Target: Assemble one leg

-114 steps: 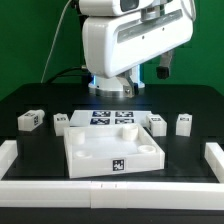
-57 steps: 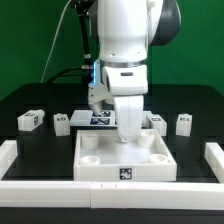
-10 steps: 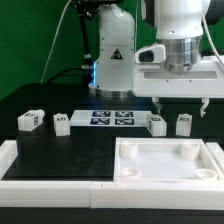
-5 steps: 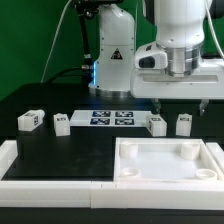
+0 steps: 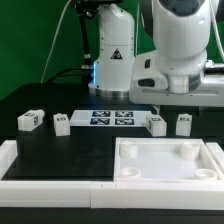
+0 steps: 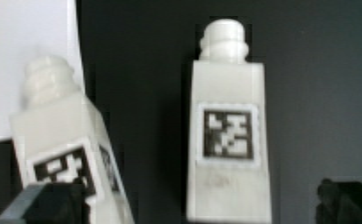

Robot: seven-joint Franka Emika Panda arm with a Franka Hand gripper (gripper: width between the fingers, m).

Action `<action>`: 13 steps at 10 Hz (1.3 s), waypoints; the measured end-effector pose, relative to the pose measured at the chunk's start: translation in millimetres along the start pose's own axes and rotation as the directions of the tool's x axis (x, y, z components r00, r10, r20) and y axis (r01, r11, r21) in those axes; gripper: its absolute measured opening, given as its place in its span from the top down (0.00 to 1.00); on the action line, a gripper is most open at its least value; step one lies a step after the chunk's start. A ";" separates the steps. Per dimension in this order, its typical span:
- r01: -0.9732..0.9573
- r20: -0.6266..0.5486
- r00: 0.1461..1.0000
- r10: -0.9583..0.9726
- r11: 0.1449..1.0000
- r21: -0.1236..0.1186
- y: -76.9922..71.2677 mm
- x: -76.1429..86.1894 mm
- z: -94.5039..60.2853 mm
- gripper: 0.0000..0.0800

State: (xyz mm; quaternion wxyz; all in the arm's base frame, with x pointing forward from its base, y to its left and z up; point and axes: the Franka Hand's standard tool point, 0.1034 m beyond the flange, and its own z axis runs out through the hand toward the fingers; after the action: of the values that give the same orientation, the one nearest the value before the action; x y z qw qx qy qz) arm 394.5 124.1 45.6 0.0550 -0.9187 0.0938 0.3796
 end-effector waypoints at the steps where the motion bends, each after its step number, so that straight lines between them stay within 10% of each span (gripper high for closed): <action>1: 0.000 0.075 0.997 0.001 1.000 -0.006 -3.1 0.7 0.9 0.19; 6: 0.010 0.051 0.999 -0.008 0.999 -0.035 -26.6 -4.2 21.8 0.19; 13: 0.020 0.164 0.986 -0.013 0.999 -0.040 -13.9 4.8 42.3 0.19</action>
Offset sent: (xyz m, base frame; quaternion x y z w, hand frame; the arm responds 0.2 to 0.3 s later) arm -0.0139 0.0287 -0.0021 0.0072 0.0057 0.0320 0.9994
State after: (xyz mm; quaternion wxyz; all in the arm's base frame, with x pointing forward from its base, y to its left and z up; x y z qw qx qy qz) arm 371.7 144.3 12.7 0.0465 -0.8863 0.0733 0.4550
